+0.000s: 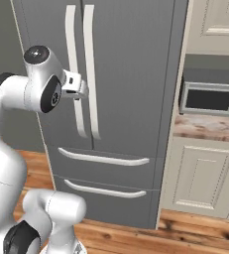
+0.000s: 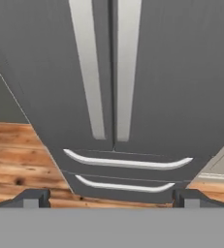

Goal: Retrieve the kiwi and tangerine from the fridge and place them into the bowl on the dining table.

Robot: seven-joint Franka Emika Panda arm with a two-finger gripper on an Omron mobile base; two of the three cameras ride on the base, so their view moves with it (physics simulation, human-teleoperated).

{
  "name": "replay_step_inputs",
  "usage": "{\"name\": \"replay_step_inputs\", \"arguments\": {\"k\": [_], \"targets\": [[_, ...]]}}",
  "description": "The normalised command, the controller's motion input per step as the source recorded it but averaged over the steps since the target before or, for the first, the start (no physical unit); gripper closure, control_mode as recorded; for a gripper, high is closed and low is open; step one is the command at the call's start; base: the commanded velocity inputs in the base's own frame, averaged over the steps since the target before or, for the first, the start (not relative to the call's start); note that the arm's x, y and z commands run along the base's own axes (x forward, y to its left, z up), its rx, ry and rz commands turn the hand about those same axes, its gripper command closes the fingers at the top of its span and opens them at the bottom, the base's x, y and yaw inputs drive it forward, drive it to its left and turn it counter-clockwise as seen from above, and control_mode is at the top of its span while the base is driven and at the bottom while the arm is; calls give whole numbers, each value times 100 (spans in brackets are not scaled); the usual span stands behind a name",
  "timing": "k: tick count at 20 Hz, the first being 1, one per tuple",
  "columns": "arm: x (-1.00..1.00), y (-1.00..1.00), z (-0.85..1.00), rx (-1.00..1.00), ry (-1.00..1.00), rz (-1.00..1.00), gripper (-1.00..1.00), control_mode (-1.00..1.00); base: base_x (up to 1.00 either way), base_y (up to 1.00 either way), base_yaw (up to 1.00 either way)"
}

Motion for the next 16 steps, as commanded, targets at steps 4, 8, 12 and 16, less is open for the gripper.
{"name": "replay_step_inputs", "arguments": {"k": [4, 8, 12, 16], "targets": [[29, -20, 11, 0, 0, 0, -100, -100, 0, 0, 0], [16, -26, 5, 0, 0, 0, -100, -100, 0, 0, 0], [17, -21, 3, 0, 0, 0, -100, -100, 0, 0, 0], [25, -12, 8, 0, 0, 0, -100, -100, 0, 0, 0]]}}
